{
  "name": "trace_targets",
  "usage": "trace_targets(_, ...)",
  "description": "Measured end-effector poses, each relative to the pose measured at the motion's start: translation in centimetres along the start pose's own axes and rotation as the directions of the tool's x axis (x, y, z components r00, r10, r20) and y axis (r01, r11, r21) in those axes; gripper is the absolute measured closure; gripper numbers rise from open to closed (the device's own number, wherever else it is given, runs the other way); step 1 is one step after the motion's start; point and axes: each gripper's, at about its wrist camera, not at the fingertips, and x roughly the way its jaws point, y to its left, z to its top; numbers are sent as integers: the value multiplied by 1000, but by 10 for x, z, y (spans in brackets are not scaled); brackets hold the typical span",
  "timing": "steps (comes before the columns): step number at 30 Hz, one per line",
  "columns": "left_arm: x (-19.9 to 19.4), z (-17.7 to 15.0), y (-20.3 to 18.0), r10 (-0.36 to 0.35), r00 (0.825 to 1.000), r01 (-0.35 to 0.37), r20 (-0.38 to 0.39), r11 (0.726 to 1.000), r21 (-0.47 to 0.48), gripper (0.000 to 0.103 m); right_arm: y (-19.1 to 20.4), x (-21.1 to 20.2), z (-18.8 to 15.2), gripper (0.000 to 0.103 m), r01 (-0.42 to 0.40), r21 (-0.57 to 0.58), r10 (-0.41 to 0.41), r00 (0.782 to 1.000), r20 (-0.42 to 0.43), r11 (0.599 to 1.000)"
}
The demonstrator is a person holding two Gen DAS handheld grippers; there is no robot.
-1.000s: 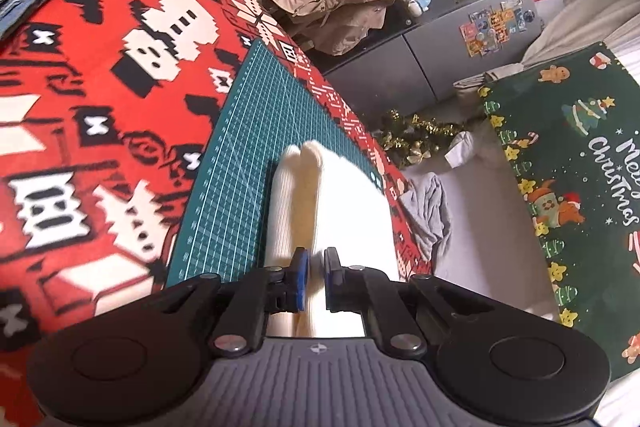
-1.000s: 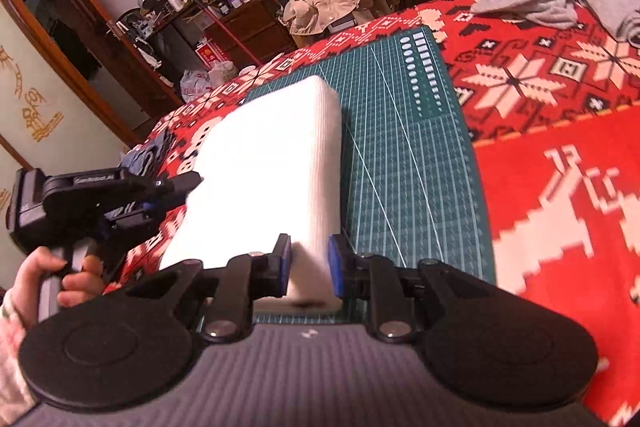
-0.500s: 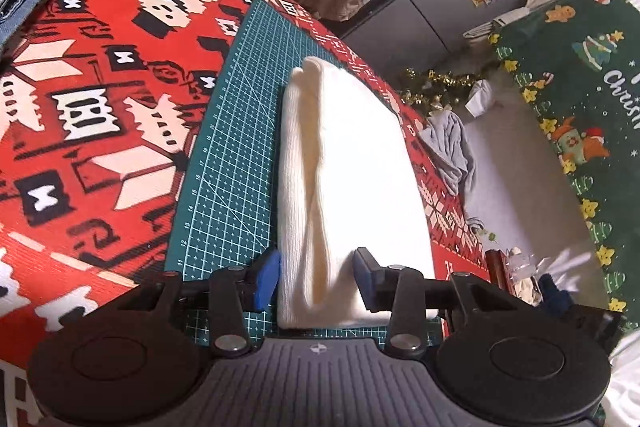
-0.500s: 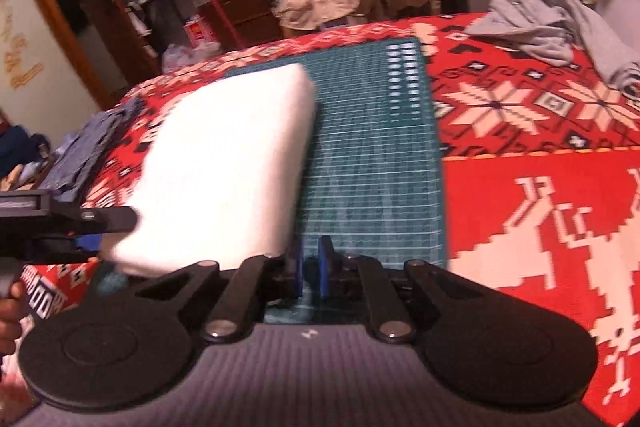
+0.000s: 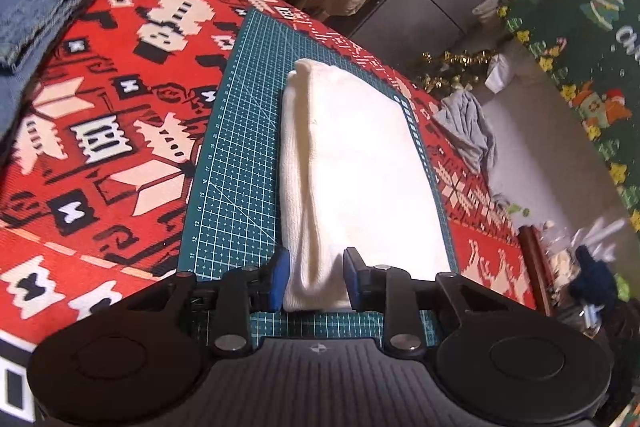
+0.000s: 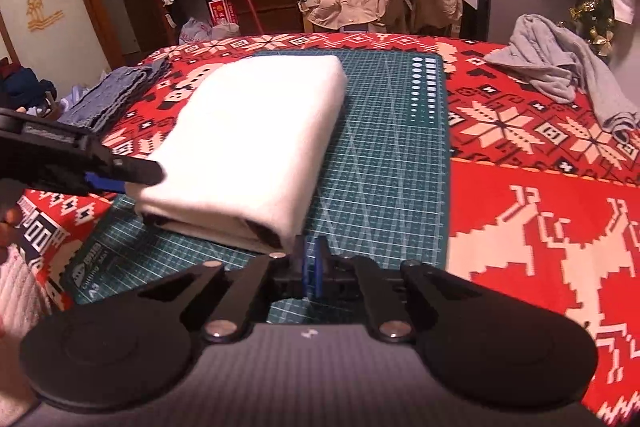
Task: Fold clothes
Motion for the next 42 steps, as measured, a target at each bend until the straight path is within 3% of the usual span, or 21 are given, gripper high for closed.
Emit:
trace_targets(2,-6,-1,-6,15,1000,-15,4,1000,28,76,-6,-2,2,94,-20,-40,20,1000,13,999)
trace_targets(7,-18,-6,-27,71,997,-74,28,990,120,75,-19,0,9,82,-41,-229,48,998,27,972)
trace_targets(10,-20,-10,-38,93,995,-97,35,983,155,75,-26,6,10,73,-75,-281,87,996,27,957)
trace_targets(11,-20,-11,-42,98,995,-102,35,981,164,75,-29,8,11,66,-87,-298,99,995,27,951)
trace_targets(16,-15,-21,-59,120,993,-120,16,969,217,73,-42,26,7,62,-165,-339,174,985,-2,926)
trace_targets(19,-12,-24,-65,128,992,-127,7,967,221,73,-47,33,8,54,-207,-362,223,975,3,909)
trace_targets(22,-10,-26,-69,141,990,-139,4,965,222,73,-49,40,10,39,-217,-416,244,970,12,883)
trace_targets(24,-9,-25,-70,147,989,-144,3,966,215,73,-55,45,13,19,-210,-432,243,970,23,877)
trace_targets(30,-6,-23,-74,176,984,-175,10,964,202,73,-67,61,21,1,-301,-448,324,946,-27,842)
trace_targets(42,7,-19,-76,186,983,-180,-14,967,183,69,-63,59,17,1,-277,-453,303,953,-16,847)
